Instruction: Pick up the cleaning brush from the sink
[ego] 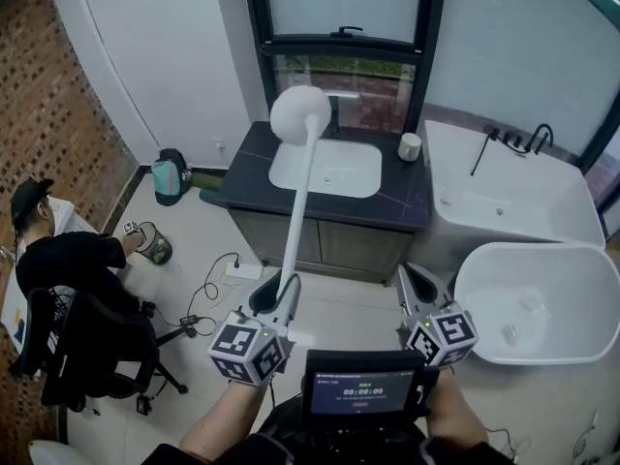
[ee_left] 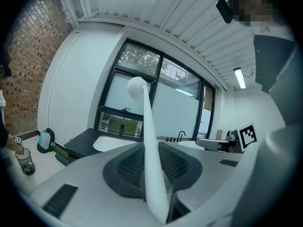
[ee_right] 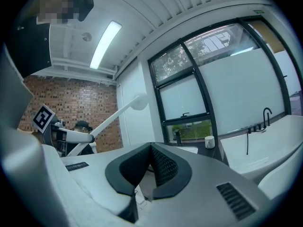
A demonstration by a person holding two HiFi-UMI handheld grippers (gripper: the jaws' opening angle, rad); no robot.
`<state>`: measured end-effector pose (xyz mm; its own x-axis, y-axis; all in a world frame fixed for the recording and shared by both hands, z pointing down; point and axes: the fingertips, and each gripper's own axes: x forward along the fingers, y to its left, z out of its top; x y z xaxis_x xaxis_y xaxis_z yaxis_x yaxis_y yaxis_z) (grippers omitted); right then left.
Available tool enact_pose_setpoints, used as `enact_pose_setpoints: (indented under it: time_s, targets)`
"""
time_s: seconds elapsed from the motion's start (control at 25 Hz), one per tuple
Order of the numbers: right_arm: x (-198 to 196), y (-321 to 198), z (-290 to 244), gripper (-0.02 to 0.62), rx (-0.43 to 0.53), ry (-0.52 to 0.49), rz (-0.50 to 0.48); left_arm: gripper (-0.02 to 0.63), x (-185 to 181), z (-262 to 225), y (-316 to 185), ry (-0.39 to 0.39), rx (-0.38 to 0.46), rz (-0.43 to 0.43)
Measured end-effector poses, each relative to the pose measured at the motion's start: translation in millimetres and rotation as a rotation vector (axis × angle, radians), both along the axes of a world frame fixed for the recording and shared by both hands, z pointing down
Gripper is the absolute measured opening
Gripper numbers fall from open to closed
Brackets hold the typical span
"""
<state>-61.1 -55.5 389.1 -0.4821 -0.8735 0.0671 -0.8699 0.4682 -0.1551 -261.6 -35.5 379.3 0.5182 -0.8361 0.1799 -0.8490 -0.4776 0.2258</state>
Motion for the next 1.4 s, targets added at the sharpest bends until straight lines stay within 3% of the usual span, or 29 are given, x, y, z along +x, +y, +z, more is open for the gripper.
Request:
enact_pose_setpoints:
  time_s: [0.56, 1.4]
  targets:
    - [1, 14, -8, -0.012, 0.021, 0.016, 0.007, 0.097, -5, -8, 23, -0.022, 0.038, -0.015]
    - [-1, 13, -10, -0.012, 0.035, 0.026, 0.007, 0.098, -10, -11, 10, -0.012, 0.076, -0.036]
